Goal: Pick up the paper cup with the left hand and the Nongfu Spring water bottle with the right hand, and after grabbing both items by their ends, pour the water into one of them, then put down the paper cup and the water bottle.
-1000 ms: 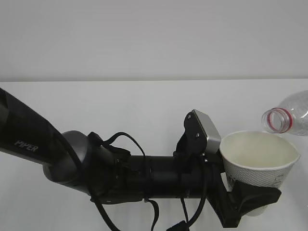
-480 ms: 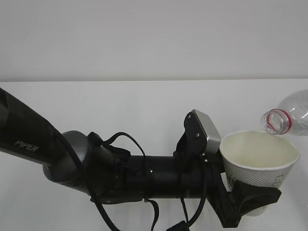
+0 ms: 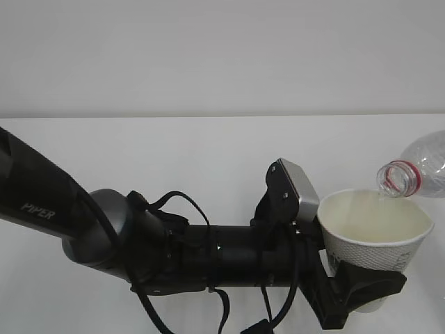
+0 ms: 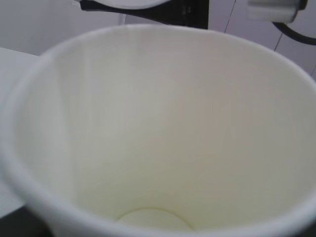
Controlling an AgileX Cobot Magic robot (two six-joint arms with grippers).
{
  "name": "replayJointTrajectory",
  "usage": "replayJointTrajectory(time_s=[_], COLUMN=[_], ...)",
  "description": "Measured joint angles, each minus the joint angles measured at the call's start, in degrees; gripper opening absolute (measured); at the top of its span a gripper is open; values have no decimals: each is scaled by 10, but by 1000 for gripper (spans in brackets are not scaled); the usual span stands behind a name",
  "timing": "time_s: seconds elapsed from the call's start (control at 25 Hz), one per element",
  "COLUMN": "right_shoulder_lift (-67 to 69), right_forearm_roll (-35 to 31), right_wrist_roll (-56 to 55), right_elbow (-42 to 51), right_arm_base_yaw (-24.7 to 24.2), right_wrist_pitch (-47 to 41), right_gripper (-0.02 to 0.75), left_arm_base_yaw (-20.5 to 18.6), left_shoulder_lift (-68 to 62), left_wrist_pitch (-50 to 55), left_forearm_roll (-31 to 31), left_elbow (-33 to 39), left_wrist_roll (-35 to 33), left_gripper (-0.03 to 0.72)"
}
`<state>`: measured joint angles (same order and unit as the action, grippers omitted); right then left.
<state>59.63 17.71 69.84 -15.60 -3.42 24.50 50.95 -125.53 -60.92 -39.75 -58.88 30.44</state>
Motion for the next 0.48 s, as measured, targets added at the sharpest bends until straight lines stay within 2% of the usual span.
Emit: replayJointTrajectory(time_s=[0.48], right_shoulder_lift=[0], right_forearm_roll=[-5], right_wrist_roll=[16], right_elbow=[0], right_arm_base_yaw=[0], right_wrist_pitch=[0], right_gripper=[449], left_arm_base_yaw=[0], left_shoulder_lift=[0], left_wrist_pitch=[0], left_forearm_roll=[0], left_elbow=[0], left_wrist_roll=[0], left_gripper=[549])
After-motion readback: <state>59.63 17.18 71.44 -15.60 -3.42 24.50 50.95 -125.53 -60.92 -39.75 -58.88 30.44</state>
